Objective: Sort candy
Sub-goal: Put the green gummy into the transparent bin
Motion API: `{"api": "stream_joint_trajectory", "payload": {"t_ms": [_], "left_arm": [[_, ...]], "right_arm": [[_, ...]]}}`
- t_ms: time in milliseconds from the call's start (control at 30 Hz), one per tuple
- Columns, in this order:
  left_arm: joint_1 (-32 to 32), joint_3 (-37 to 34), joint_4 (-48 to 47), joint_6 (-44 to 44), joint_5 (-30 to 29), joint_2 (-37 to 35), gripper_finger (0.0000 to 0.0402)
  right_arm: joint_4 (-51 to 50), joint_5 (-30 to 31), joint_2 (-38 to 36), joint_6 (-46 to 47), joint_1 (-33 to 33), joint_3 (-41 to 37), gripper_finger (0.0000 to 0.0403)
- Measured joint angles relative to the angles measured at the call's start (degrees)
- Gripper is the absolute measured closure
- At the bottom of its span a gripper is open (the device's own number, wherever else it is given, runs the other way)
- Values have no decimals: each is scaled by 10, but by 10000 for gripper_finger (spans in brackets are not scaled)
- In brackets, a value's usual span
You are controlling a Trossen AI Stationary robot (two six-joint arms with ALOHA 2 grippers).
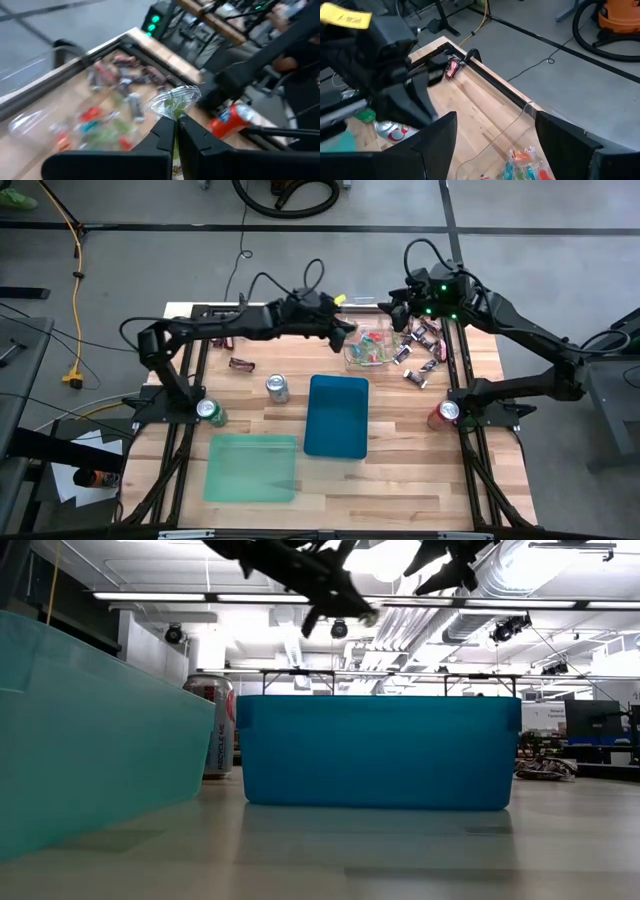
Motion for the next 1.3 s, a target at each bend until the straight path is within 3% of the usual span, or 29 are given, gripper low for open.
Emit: {"api": "stream_joint_trajectory", "payload": {"t_ms": [400,667,867,1033,1300], "left_arm": [[-31,16,141,85,-9,86,401],[-24,15,144,135,-101,141,402],[-13,15,136,116,-111,169,396],[-9,15,112,130,-113,169,353],[-9,15,94,116,-109,164,229]], "right_arm": [[1,21,0,1,0,0,139],[1,22,0,13,0,0,139],[0,23,0,32,0,0,139],[1,23,0,37,0,0,139],[0,23,0,45,0,0,139]]}}
